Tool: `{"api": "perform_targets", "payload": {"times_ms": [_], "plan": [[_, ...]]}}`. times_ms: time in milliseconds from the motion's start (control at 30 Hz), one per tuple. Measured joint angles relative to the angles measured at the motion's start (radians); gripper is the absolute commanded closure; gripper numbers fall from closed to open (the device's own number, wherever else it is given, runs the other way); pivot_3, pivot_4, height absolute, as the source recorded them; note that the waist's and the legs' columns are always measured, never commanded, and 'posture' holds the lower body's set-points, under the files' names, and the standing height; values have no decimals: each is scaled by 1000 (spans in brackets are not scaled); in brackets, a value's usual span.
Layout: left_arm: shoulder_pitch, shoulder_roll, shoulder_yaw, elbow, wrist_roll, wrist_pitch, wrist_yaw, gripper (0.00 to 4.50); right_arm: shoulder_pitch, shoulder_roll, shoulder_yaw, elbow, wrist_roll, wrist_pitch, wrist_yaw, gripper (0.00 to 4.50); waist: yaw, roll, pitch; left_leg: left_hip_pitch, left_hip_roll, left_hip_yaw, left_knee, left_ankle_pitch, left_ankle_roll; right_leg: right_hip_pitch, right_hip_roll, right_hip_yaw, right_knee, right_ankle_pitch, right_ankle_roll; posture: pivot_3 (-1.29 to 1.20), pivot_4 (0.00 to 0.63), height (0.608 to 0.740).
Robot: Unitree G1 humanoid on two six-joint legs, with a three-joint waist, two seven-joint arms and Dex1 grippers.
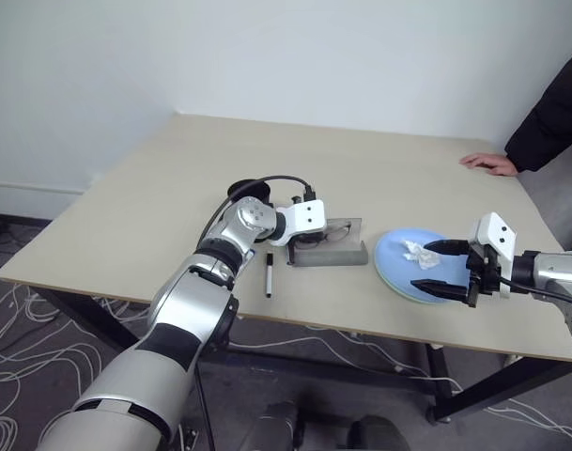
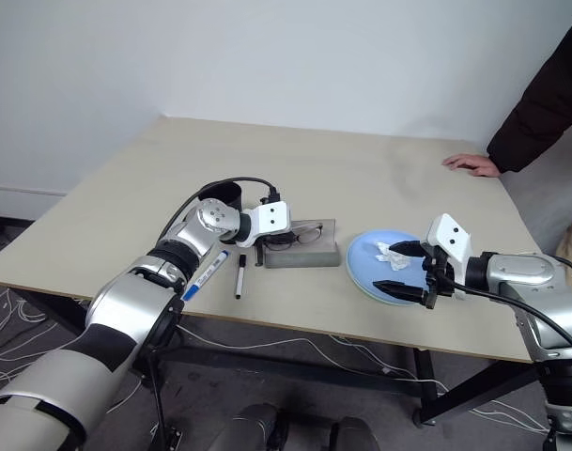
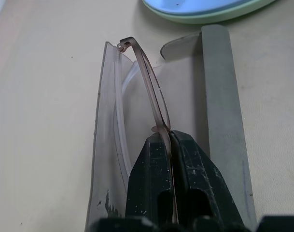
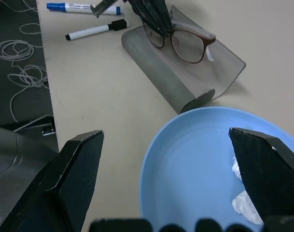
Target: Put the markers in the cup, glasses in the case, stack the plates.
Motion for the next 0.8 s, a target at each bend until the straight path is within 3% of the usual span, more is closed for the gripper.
{"api": "perform_targets", "payload": {"times_ms": [800], "plan": [[41, -32, 46, -1, -33, -29, -61, 4475, 25, 0, -3, -21, 0, 5, -11, 0, 0, 0, 0, 0, -5, -4, 1, 0, 1, 0, -2, 0, 0, 1, 2, 0, 0, 701]]}}
